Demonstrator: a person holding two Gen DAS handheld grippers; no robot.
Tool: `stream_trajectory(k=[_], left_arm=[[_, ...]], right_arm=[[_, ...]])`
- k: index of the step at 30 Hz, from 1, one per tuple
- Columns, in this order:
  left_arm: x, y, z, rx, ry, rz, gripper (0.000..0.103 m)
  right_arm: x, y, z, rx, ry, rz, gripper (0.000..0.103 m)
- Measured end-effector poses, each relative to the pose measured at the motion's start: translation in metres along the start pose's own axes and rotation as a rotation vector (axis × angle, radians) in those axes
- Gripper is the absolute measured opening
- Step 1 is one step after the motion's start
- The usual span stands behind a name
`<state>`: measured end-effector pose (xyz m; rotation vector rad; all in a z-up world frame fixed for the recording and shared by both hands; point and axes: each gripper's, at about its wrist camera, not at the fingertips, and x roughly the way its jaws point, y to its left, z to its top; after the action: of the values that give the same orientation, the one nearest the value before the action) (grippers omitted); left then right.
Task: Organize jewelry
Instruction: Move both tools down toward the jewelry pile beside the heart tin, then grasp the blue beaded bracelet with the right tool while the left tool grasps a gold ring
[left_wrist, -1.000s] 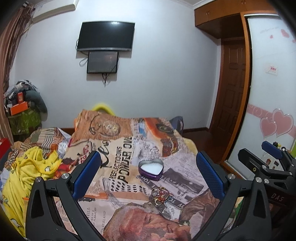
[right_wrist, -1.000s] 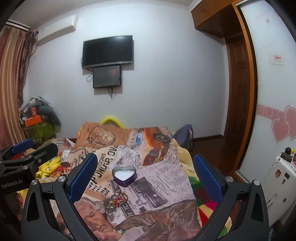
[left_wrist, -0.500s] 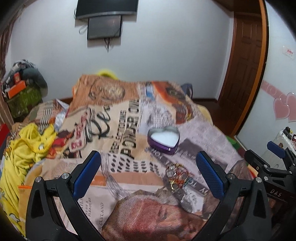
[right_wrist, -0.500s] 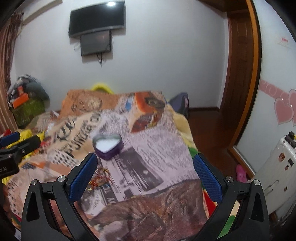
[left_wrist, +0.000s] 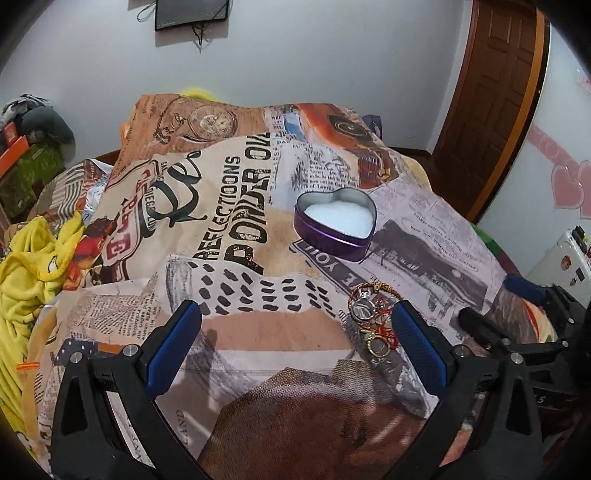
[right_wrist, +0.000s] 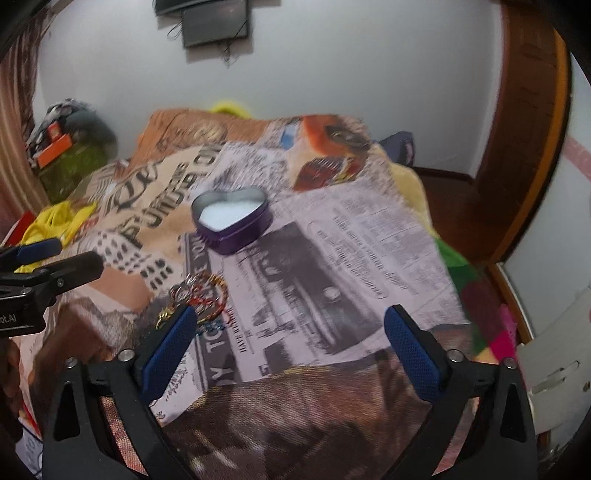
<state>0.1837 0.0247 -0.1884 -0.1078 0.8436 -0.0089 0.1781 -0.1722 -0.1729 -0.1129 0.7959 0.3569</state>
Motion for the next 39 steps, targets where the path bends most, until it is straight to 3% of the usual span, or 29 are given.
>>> stream_trajectory(k=[4,11,14,18,21,25,30,36,39], left_arm=[[0.006,0.003,0.000,0.002,0.016,-0.024,0.103],[0.008,-0.001,-0.001,0.047,0.001,0.000,0.103],[0.009,-0.003,-0.002,0.055,0.007,-0.008,0.103],[0.012,-0.007,-0.002,0.066,0.034,0.004,0.103],[0.013,-0.007,-0.003,0.065,0.043,0.010,0.103],[0.013,-0.010,-0.002,0.072,0.055,0.010,0.103],[0.011,-0.013,-0.004,0.076,0.056,0.006,0.098],[0.010,-0.009,-0.008,0.066,0.079,0.002,0.082],[0.011,-0.009,-0.011,0.068,0.104,0.002,0.069]], right_arm=[[0.019,0.010,0.000,-0.024,0.059,0.071,0.081],[0.042,0.025,-0.004,-0.078,0.149,0.131,0.061],[0.044,0.025,-0.003,-0.086,0.156,0.136,0.059],[0.047,0.020,-0.003,-0.079,0.171,0.117,0.041],[0.047,0.014,-0.003,-0.071,0.172,0.104,0.034],[0.045,0.007,-0.002,-0.048,0.175,0.096,0.032],[0.040,0.008,0.002,-0.016,0.182,0.174,0.032],[0.045,0.025,0.007,-0.046,0.180,0.197,0.032],[0.049,0.032,0.009,-0.058,0.179,0.207,0.032]])
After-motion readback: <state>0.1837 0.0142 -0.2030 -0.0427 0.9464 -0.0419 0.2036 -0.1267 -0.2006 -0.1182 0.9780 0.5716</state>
